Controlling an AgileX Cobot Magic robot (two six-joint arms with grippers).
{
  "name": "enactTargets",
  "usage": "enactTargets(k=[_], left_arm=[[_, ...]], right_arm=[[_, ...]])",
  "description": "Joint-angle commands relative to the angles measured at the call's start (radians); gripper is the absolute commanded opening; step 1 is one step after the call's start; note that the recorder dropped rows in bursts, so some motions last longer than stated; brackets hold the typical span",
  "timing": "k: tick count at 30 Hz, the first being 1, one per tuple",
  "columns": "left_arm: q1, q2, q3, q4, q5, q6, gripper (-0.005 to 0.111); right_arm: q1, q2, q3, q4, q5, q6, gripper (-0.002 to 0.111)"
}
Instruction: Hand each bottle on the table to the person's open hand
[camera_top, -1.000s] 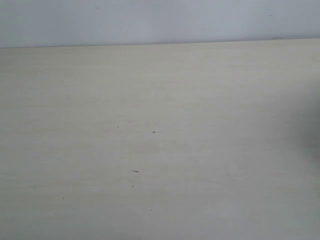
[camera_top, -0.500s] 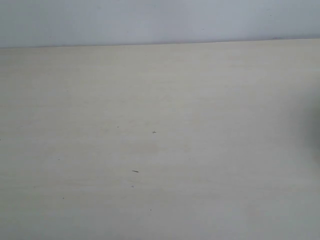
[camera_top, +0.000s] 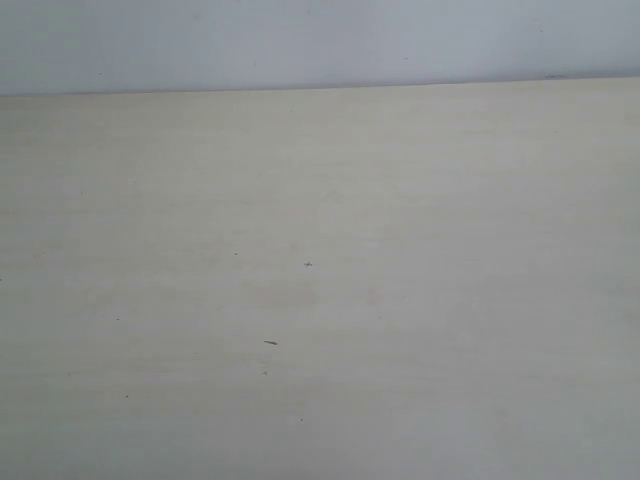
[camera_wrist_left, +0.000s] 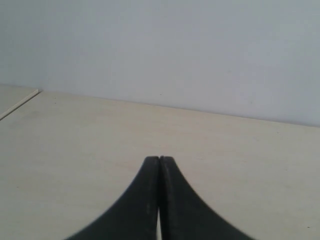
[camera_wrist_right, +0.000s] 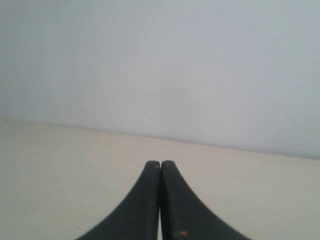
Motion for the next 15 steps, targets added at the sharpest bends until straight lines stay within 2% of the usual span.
enactTargets(k=[1,3,8,15], left_arm=[[0.001,-0.006,0.0,0.005,-0.003,-0.002,0.0],[0.001,-0.006,0.0,0.005,-0.003,-0.002,0.0],[0.001,-0.006,0.0,0.005,-0.003,-0.002,0.0],[0.001,-0.006,0.0,0.005,-0.003,-0.002,0.0]], right_arm=[[-0.227,-0.004,0.047,-0.022,-0.086,-0.013,0.0],[-0.305,-0.004,0.072,-0.037,-0.1,-0.015,0.0],[-0.413,-0.004,0.085,-0.048,-0.079,-0.015,0.0],[-0.425,-0.004,0.085,-0.048,-0.071,-0.011,0.0]])
